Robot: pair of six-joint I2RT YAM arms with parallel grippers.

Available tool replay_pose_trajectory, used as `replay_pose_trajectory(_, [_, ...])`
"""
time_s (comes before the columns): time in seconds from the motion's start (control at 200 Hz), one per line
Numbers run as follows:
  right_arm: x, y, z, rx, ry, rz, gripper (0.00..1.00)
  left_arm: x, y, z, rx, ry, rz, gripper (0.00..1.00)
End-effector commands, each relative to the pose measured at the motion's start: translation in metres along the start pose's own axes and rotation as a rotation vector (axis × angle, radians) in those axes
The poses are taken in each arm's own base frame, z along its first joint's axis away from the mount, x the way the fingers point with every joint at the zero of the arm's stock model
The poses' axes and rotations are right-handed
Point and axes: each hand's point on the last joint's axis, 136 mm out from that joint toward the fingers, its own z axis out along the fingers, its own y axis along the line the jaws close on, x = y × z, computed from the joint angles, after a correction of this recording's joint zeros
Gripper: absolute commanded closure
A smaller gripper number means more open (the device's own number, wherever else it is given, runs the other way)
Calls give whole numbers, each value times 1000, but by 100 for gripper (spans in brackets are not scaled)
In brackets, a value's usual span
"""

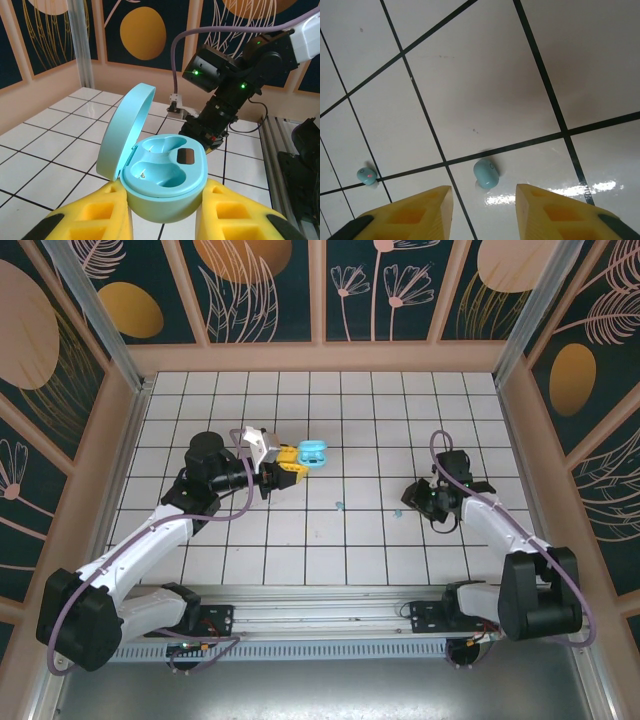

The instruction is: Insert the wireless bluetooth earbuds into the charging case

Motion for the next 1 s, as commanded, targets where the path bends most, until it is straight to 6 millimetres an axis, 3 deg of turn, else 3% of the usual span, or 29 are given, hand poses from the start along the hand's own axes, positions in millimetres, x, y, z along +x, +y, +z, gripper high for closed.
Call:
replay_pose_trajectory(0.0, [3, 3, 12, -10, 10, -11, 61, -6, 1, -3, -7, -22, 16, 100])
replay_pose_trajectory(0.385, [19, -4, 34, 60, 86, -57, 55, -7, 2, -4, -17, -20, 22, 100])
replay_pose_trajectory(0.996, [27, -5, 53, 135, 150, -130, 65, -5, 1, -6, -24, -16, 22, 100])
